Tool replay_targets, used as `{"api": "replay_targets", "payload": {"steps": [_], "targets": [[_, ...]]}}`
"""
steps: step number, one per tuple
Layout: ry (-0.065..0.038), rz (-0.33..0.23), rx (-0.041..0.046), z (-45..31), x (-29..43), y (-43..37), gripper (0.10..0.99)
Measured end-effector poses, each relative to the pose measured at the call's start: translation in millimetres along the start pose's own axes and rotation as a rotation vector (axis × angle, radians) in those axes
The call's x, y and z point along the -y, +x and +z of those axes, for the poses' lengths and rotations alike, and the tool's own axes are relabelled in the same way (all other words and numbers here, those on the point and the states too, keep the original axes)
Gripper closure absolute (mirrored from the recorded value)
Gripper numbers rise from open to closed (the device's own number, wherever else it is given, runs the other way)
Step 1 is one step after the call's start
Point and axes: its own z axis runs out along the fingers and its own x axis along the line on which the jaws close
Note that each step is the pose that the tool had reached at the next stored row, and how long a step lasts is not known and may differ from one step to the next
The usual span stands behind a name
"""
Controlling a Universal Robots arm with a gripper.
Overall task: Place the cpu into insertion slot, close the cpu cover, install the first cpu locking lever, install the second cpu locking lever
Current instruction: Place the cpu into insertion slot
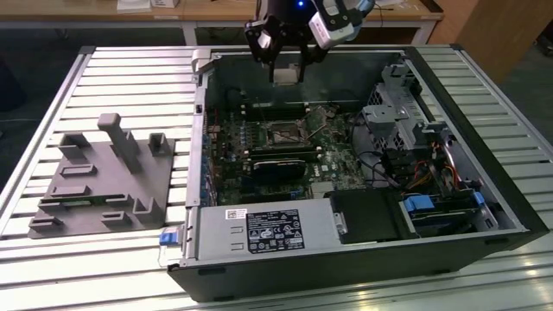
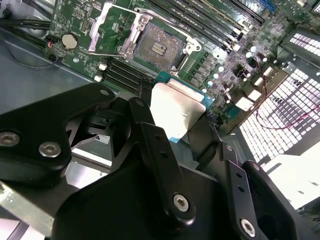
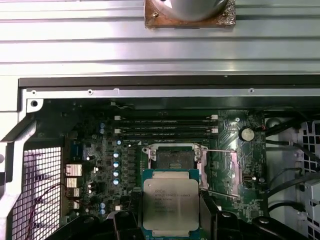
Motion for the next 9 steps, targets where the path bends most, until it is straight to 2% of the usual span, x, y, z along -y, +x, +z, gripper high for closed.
{"api": "replay_targets", "payload": {"steps": [9], "targets": [[0.000, 0.000, 0.0000, 5.9, 0.5, -0.1, 0.545]]}}
